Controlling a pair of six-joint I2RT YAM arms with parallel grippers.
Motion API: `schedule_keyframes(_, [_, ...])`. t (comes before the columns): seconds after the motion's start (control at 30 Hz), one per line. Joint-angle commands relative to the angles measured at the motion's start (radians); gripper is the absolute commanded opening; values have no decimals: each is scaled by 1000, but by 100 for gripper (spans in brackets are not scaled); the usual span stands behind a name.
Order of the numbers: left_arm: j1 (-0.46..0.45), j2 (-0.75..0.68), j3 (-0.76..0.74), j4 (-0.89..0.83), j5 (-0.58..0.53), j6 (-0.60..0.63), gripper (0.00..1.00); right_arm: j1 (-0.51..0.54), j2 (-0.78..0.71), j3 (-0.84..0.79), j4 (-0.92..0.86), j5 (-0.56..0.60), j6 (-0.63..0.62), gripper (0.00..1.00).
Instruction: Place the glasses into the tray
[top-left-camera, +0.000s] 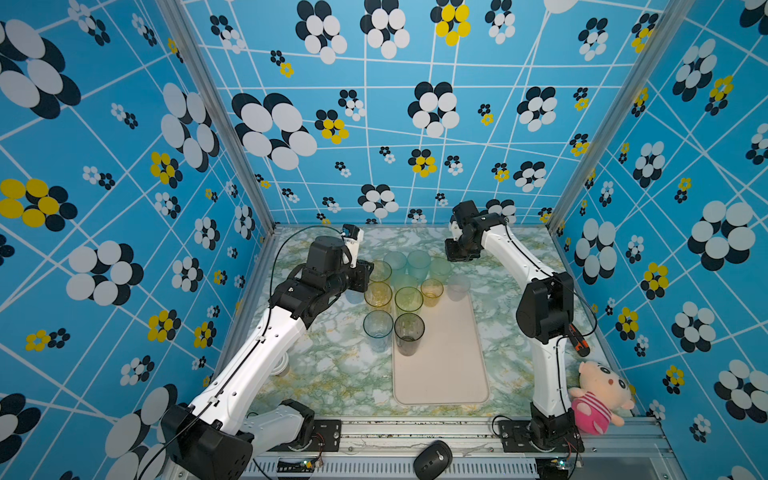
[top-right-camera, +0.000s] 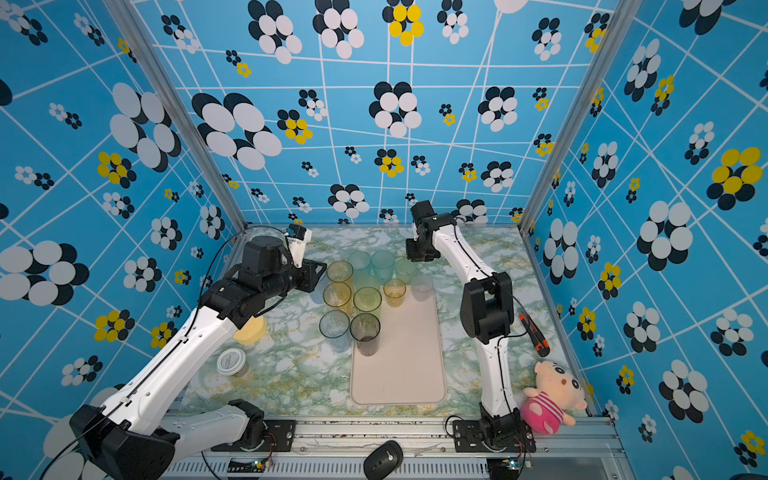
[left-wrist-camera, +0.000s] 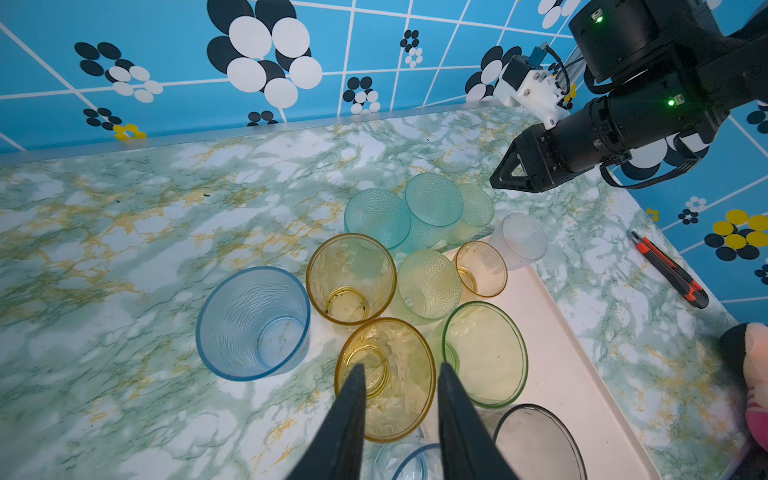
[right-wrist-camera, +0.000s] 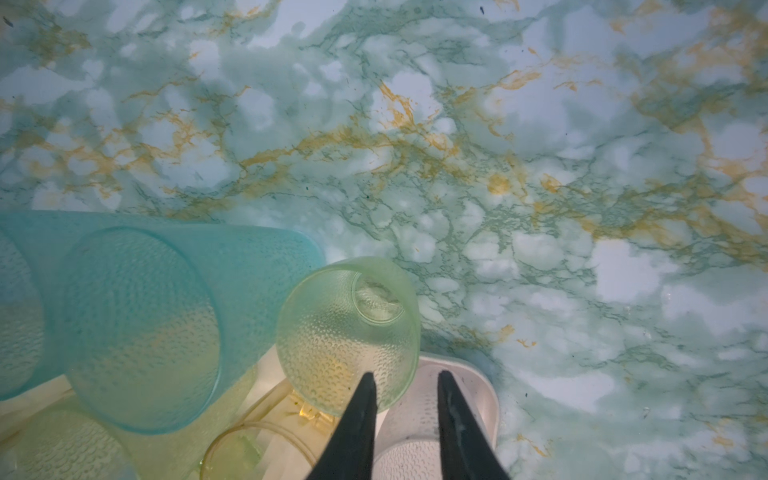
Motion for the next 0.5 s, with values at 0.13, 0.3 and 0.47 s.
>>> schedule_keyframes(0.13, [16,10,-23,34,35,-12,32,3,56,48,-49,16,-17,27])
schedule_keyframes(0.3, [23,7,-30,37,38,-13,32,3,78,61,-42,14,-14,25])
schedule_keyframes(0.47, [31,5,-38,38,41,-11,32,3,110,95,-58,11,-14,23])
